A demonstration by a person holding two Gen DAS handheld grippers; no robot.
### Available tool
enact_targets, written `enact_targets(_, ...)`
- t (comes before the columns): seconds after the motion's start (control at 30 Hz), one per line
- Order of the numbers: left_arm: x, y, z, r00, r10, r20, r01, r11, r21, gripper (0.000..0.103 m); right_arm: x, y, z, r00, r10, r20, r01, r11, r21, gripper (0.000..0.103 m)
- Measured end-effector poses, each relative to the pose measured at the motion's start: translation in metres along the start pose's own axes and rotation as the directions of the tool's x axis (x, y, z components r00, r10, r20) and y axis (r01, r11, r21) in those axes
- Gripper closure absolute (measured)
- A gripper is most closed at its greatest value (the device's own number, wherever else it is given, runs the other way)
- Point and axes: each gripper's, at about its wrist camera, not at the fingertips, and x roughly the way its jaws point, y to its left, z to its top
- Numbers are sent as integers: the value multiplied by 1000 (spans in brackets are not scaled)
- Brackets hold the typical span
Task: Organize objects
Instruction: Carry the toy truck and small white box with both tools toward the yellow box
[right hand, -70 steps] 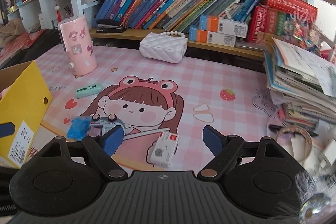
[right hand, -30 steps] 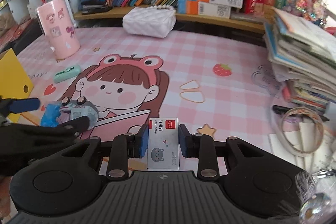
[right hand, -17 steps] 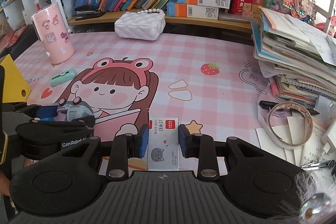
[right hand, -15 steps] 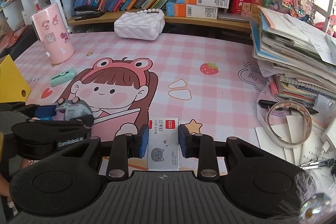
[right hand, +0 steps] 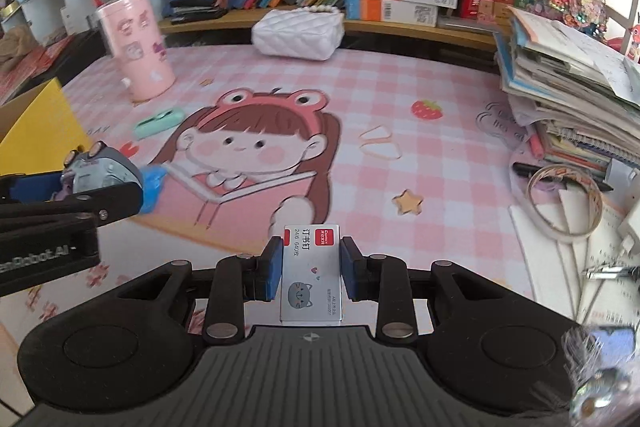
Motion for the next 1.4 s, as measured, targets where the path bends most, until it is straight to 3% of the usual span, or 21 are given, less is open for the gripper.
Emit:
enact_targets(0.5,-79,63,-53,999,2,48,1,998,-63,41,-49,84,-39,999,21,32,-19,998,-63,75)
enact_targets(0.97,-155,139,-113,996,81,41,-76,990,-123,41,-92,183,-94,995,103,13,-100,988,-116,75)
enact_targets(1.4,-200,189,-145,987,148,57,-135,974,-181,41,-111,254,-120,986,165,15,-160,971,-179,75)
